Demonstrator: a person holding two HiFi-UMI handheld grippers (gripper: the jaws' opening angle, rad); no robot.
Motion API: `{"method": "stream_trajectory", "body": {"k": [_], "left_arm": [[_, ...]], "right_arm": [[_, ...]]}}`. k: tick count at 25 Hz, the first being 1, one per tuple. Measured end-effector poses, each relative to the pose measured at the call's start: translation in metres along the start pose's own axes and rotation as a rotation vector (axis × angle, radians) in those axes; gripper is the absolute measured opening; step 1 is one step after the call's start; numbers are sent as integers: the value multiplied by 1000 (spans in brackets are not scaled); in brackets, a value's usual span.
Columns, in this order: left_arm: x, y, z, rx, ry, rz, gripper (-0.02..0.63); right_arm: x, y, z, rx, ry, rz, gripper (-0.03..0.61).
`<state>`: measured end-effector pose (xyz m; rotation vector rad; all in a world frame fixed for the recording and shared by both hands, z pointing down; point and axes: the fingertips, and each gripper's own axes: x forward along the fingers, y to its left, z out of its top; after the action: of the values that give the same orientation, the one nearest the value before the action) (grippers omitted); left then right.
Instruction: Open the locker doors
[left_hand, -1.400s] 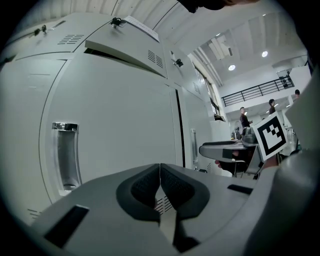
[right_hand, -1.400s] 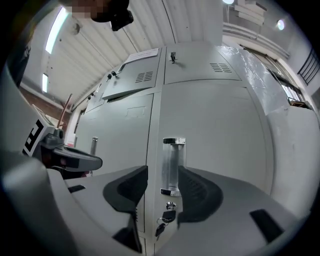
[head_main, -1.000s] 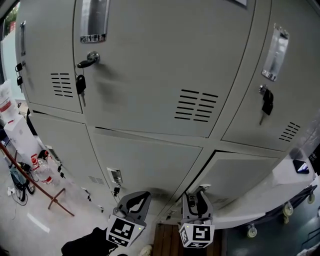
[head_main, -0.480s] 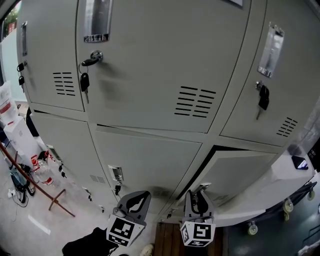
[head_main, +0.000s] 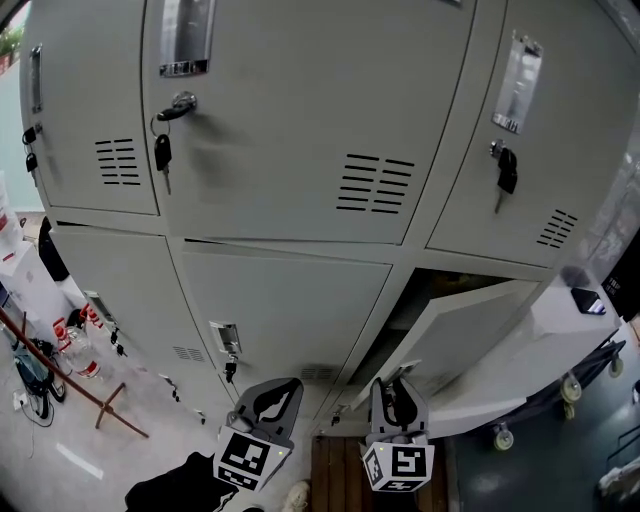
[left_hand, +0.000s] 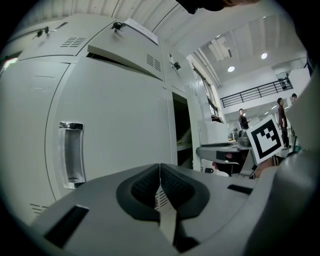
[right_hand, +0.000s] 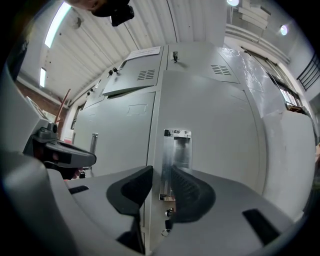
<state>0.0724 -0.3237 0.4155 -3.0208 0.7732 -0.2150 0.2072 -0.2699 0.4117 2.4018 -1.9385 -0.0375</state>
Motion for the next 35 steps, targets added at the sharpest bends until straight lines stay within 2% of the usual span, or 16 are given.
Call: {"method": "stream_trajectory", "body": {"k": [19, 35], "left_arm": [[-15, -61, 0, 8, -29, -212, 25], [-20, -140, 11, 43, -59, -392, 25]], "right_arm": [[-87, -14, -2, -31, 19, -200, 140], [-178, -66, -8, -21, 25, -428, 84]]}}
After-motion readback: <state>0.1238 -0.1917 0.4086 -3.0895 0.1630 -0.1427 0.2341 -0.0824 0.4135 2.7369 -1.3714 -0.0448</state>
